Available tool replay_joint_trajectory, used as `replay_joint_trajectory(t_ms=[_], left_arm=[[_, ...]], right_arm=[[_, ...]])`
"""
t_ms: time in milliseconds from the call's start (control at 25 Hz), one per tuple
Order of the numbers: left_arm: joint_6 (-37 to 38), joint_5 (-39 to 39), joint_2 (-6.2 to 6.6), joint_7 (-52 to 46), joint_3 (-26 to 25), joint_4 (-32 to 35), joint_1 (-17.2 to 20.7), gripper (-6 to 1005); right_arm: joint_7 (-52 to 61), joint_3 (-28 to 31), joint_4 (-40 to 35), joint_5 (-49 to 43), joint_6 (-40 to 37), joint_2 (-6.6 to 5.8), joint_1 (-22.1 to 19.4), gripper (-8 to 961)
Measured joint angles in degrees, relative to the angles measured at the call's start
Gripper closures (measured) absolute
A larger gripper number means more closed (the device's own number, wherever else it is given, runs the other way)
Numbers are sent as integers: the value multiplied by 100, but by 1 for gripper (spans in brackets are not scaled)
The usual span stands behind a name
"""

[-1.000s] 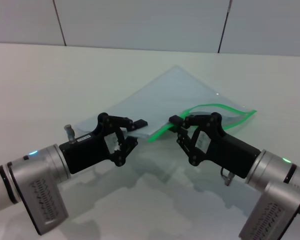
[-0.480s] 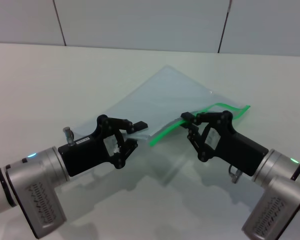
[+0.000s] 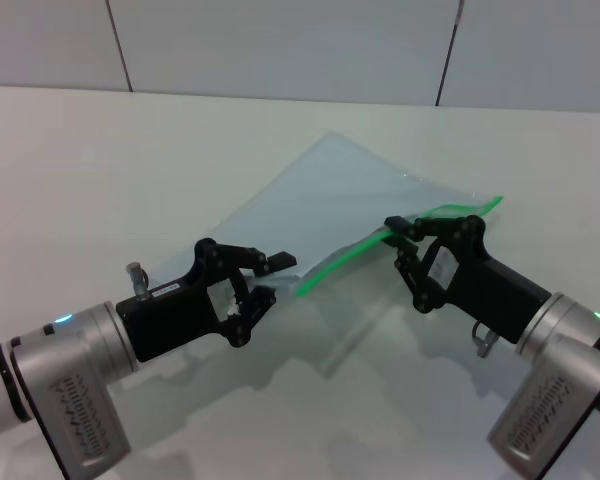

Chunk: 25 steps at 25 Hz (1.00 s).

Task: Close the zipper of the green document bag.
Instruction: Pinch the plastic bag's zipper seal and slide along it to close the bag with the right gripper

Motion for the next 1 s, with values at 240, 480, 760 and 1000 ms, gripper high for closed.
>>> replay_joint_trajectory(t_ms=[240, 480, 760, 1000], left_arm=[[67, 66, -1, -1, -1, 4, 71, 943], [74, 73, -9, -1, -1, 4, 153, 943], [75, 81, -9, 0, -1, 5, 234, 943], [74, 82, -15, -1, -1, 4, 292, 943]], right_arm=[[0, 233, -60, 118, 131, 0, -69, 839], [-5, 250, -143, 461, 206, 0, -89, 836], [-16, 251, -217, 1120, 185, 0, -118, 833], [-18, 251, -266, 1725, 166, 0, -131, 830]])
